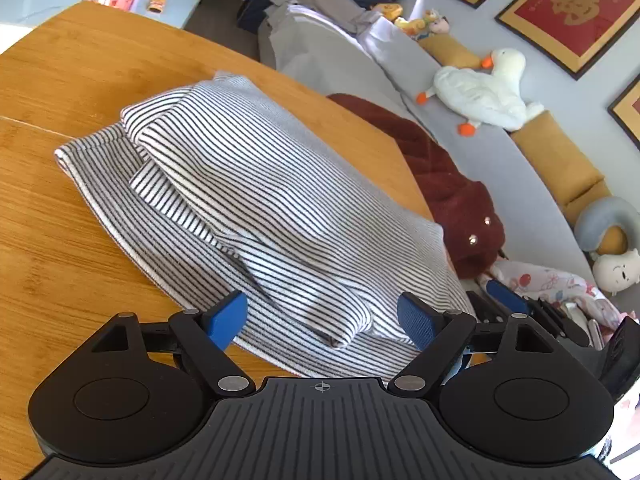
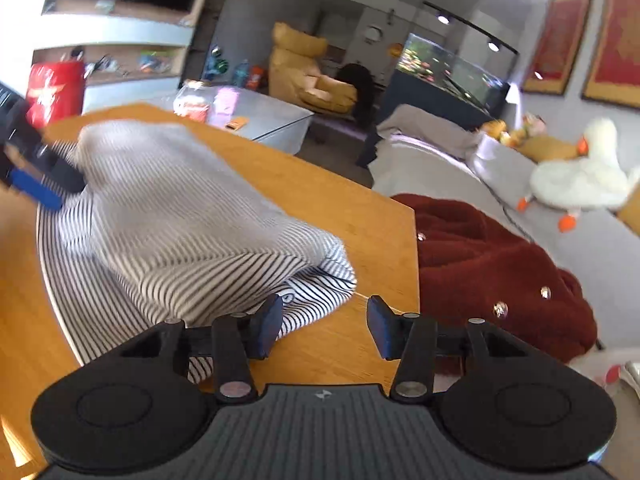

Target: Fold clothes

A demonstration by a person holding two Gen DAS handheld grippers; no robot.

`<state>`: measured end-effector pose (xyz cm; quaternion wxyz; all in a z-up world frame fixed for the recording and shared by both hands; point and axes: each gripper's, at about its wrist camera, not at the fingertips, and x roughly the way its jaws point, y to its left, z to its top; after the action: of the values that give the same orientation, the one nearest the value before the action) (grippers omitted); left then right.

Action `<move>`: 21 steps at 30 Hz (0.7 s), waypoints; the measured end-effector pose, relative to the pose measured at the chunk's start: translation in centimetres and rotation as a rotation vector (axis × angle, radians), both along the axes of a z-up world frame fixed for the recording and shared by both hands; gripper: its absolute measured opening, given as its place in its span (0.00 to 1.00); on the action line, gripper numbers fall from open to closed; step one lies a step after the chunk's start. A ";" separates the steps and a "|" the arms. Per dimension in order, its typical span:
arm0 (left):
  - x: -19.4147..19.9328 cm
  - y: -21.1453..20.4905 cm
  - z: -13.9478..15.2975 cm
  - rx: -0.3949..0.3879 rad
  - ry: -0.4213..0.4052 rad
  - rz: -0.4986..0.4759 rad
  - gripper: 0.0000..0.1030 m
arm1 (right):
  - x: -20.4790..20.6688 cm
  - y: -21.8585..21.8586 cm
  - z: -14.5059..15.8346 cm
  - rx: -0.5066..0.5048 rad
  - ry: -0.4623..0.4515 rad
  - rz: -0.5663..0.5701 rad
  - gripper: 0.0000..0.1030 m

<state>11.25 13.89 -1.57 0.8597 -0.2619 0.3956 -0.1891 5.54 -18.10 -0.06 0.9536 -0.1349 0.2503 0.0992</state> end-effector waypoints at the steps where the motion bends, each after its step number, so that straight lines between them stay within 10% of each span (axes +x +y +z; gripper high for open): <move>1: -0.2 0.4 0.3 -0.004 -0.017 0.024 0.85 | -0.3 -0.9 0.6 0.072 0.008 -0.006 0.48; 10: 4.3 2.4 3.2 0.227 -0.229 0.256 0.93 | -2.3 -1.2 1.5 0.446 0.101 0.197 0.53; 21: 4.3 0.5 0.6 0.148 -0.086 0.132 0.93 | 3.1 0.0 -2.1 0.269 0.133 0.101 0.43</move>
<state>15.58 14.37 -1.01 0.9034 -0.2151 0.3532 -0.1133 8.66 -18.10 -2.19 0.9382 -0.0116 0.2903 0.1882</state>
